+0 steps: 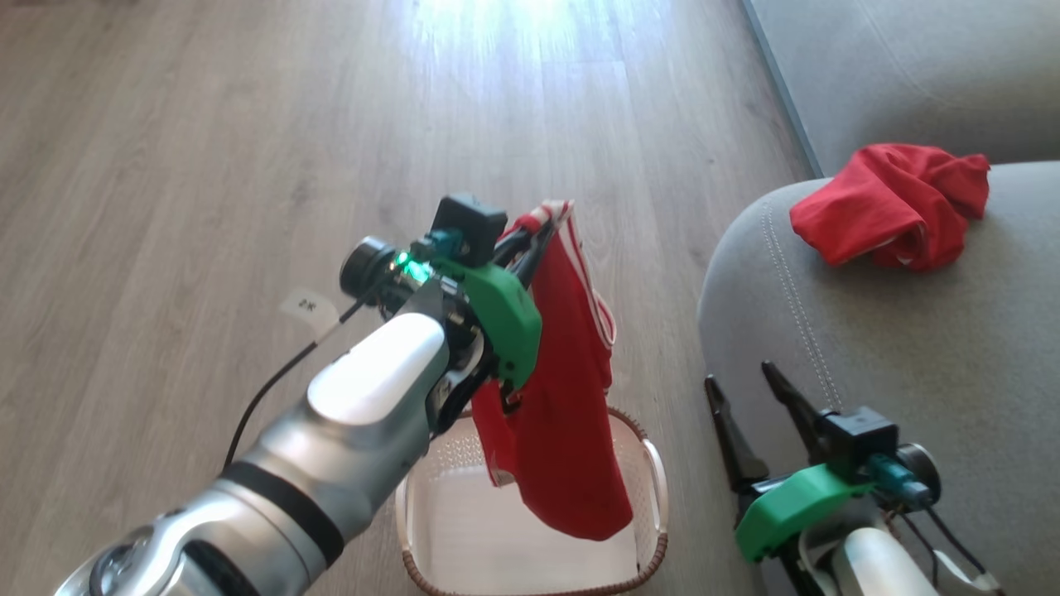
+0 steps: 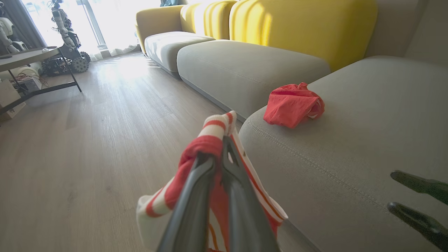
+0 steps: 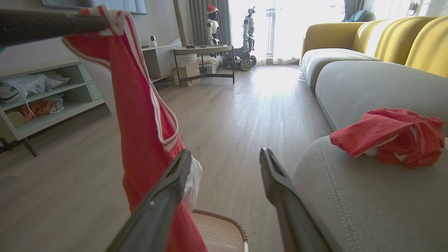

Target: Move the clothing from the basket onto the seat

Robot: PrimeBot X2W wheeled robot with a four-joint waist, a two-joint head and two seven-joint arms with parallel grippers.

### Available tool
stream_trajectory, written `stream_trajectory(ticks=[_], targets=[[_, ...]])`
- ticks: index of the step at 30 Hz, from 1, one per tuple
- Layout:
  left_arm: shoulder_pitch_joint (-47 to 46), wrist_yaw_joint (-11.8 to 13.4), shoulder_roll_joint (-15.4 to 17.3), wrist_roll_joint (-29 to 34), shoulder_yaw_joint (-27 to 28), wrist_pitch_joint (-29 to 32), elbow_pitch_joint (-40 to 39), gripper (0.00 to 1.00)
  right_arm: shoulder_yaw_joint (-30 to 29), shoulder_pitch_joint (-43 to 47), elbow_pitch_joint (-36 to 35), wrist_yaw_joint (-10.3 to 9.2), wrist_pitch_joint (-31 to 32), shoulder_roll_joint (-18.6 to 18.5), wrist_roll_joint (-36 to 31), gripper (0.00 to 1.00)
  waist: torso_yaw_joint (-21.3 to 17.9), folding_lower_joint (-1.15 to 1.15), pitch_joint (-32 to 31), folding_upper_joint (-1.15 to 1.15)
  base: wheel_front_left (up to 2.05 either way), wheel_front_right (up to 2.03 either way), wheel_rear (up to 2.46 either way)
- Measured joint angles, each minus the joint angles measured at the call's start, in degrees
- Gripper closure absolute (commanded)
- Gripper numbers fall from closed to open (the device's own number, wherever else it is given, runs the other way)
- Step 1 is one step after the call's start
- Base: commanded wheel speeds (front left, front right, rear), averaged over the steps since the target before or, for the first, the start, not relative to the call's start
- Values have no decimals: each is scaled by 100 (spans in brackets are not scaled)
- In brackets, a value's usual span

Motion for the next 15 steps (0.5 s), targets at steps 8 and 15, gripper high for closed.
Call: stream_trajectory(ticks=[8, 15], targets=[[-161, 30, -1, -130, 9, 81, -396, 100, 391, -412, 401, 0, 7, -1, -105, 0, 175, 0, -99, 0, 0, 0, 0], [-254, 151, 0, -254, -154, 152, -772, 100, 1259, -873, 871, 0, 8, -2, 76, 0, 338, 0, -183, 0, 0, 0, 0]])
